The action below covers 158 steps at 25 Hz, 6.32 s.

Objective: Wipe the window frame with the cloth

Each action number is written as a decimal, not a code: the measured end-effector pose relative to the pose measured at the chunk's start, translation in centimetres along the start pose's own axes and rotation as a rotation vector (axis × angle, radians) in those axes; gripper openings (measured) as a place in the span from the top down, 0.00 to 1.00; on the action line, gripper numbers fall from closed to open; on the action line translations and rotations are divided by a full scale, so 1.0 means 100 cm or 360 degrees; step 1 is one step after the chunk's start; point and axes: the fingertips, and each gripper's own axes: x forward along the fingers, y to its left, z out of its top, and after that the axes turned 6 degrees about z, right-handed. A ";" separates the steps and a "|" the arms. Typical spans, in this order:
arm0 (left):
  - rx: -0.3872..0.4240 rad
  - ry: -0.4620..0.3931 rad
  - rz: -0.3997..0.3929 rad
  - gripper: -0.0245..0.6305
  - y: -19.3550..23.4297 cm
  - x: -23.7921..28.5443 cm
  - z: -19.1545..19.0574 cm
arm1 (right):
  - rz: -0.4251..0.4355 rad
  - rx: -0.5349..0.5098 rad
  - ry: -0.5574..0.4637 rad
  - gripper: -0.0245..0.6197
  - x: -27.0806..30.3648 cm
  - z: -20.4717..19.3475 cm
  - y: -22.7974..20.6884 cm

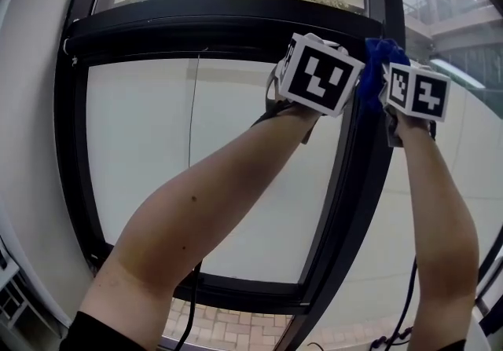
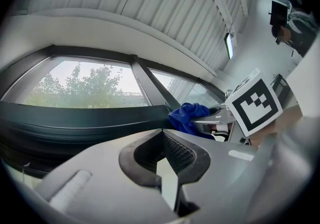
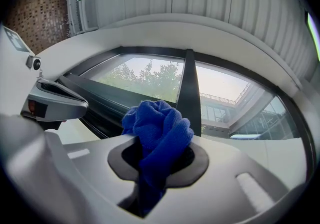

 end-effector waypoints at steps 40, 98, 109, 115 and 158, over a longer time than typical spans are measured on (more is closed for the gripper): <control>-0.0342 0.0097 -0.0658 0.97 -0.074 -0.036 -0.146 | 0.0007 -0.0055 0.0247 0.84 -0.038 -0.111 0.036; -0.0714 0.0637 -0.0755 0.97 -0.184 -0.150 -0.362 | 0.0045 0.0100 0.0443 0.84 -0.173 -0.335 0.119; -0.0653 0.0739 -0.0694 0.97 -0.205 -0.171 -0.397 | 0.0033 0.0189 0.0516 0.84 -0.196 -0.377 0.133; -0.0691 0.0776 -0.0676 0.97 -0.213 -0.175 -0.411 | 0.0032 0.0227 0.0539 0.84 -0.207 -0.394 0.142; -0.0810 0.1016 -0.0661 0.97 -0.254 -0.227 -0.493 | 0.0068 0.0299 0.0827 0.84 -0.270 -0.503 0.186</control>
